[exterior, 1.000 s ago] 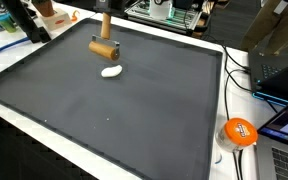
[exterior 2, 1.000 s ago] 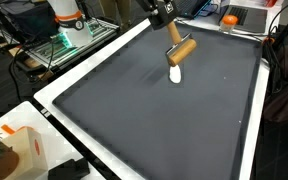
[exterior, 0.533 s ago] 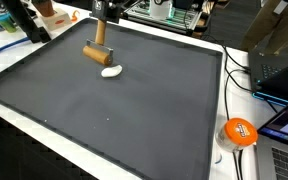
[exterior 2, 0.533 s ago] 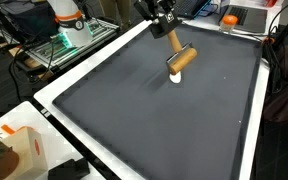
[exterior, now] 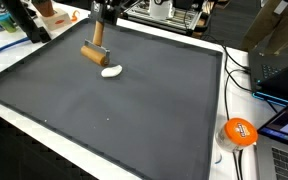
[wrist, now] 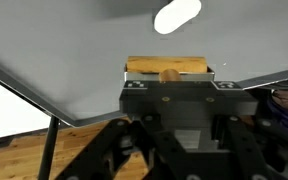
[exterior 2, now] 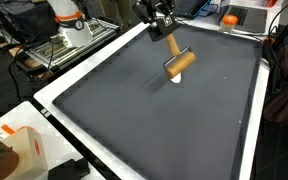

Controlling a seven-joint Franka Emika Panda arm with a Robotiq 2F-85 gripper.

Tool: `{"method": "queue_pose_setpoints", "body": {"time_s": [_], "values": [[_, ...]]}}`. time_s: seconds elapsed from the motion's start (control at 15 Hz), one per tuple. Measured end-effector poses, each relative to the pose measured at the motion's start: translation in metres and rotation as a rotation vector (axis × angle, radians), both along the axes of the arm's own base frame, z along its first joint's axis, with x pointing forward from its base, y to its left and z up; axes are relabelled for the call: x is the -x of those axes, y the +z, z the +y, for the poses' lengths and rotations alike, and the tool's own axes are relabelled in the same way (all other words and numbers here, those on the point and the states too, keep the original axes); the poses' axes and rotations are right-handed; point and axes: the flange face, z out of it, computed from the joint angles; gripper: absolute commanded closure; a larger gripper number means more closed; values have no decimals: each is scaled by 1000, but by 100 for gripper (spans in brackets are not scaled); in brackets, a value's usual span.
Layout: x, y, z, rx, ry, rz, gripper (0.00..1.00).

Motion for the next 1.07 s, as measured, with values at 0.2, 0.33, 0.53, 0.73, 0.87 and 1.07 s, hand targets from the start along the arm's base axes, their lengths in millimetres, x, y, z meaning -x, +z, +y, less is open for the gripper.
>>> {"method": "queue_pose_setpoints", "body": {"time_s": [0.2, 0.33, 0.53, 0.73, 0.87, 1.07], "values": [[1, -3, 6, 5, -5, 8, 78], [2, -10, 15, 9, 10, 30, 78], [2, -16, 24, 6, 13, 56, 53], [2, -19, 25, 6, 11, 67, 78], [1, -19, 25, 6, 10, 67, 78], [1, -16, 26, -16, 7, 39, 78]]}}
